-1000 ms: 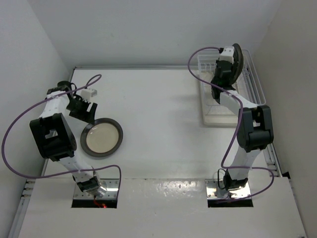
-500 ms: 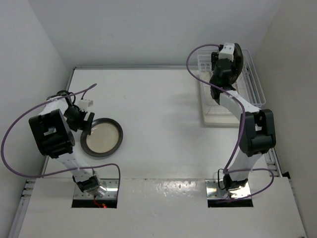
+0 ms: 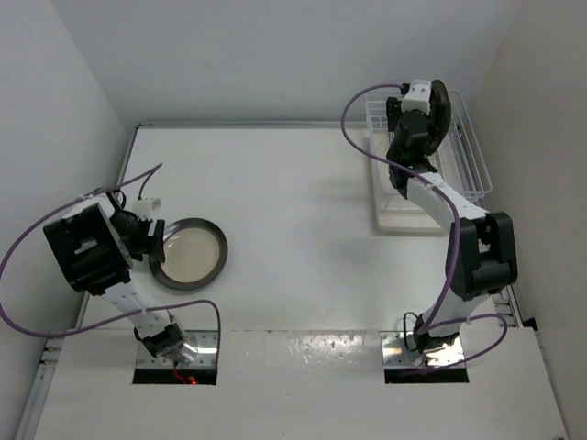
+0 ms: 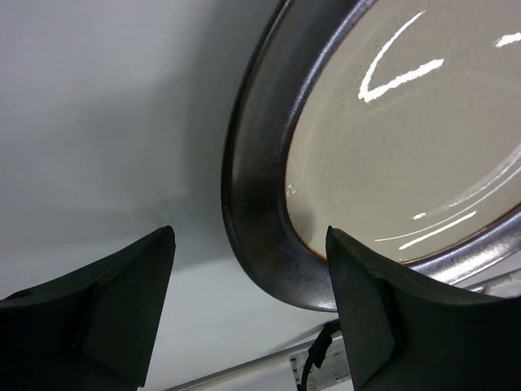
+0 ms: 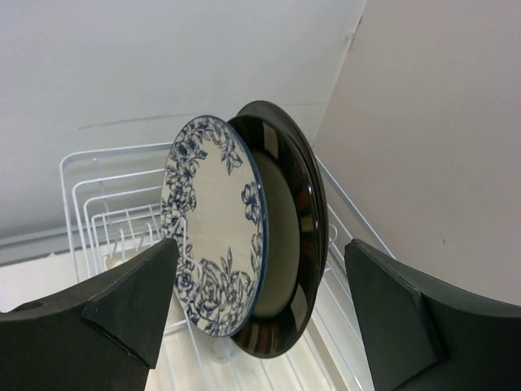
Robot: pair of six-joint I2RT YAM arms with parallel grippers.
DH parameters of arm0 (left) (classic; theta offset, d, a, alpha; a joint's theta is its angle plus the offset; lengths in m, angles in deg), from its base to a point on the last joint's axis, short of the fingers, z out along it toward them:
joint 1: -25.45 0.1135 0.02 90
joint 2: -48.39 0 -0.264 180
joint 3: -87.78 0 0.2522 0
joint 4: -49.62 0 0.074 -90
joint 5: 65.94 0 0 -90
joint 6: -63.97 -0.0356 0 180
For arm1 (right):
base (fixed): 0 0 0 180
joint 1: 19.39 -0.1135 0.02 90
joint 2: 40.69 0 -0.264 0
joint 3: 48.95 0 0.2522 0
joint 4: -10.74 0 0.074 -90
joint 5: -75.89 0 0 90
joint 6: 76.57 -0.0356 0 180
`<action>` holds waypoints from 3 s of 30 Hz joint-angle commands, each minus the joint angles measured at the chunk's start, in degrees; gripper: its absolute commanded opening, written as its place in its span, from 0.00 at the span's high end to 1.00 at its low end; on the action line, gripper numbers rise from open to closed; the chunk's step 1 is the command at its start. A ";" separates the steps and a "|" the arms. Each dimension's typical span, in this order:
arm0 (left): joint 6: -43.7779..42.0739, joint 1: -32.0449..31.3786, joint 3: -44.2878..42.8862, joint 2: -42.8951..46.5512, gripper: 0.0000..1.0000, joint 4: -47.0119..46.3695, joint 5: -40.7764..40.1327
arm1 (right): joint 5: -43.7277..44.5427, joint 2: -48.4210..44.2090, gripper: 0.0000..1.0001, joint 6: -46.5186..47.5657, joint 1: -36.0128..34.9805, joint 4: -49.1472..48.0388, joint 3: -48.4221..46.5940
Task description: Load the plates into the dish rack
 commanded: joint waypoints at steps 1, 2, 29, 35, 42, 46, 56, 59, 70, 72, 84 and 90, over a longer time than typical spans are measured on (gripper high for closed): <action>-4.54 2.80 0.79 -1.40 0.20 1.61 7.46 | -1.19 -4.89 0.17 1.32 -1.56 -1.68 0.46; -5.25 2.81 1.40 -2.01 0.22 2.40 8.34 | -1.19 -5.16 0.17 1.32 -1.74 -1.86 0.81; -11.50 0.10 -9.92 -12.04 1.00 9.61 30.32 | -29.43 -24.68 0.18 -16.86 -21.86 23.45 17.85; -5.44 -2.37 -14.14 -10.90 1.00 8.48 35.06 | -49.56 -21.78 0.19 -30.13 -22.48 18.28 26.46; 2.46 -9.83 -20.12 -6.51 1.00 4.62 35.78 | -59.98 -13.01 0.08 -35.93 -24.06 6.25 28.50; 5.99 -12.56 -20.65 -4.57 1.00 1.88 39.19 | -67.53 -5.80 0.08 -47.33 -21.96 -9.75 30.52; 10.74 -15.46 -24.43 -6.41 1.00 -0.14 49.55 | -66.05 8.28 0.12 -54.82 -22.57 -20.92 25.16; 11.26 -16.69 -26.18 -7.02 1.00 -0.14 51.68 | -65.70 12.40 0.13 -57.29 -21.78 -25.23 24.29; 14.69 -20.04 -29.44 -7.03 1.00 -0.14 56.86 | -61.04 20.32 0.20 -61.78 -20.72 -30.70 15.68; 14.69 -20.56 -28.92 -7.03 1.00 -0.14 58.09 | -61.56 21.19 0.24 -61.26 -21.07 -29.81 13.31; 15.22 -22.15 -29.44 -8.61 1.00 -0.67 60.38 | -64.30 19.72 1.00 -65.21 -23.53 -35.25 12.49; 17.33 -22.15 -31.64 -10.02 0.59 -0.67 50.28 | -58.85 9.97 1.00 -59.06 -23.36 -28.25 16.81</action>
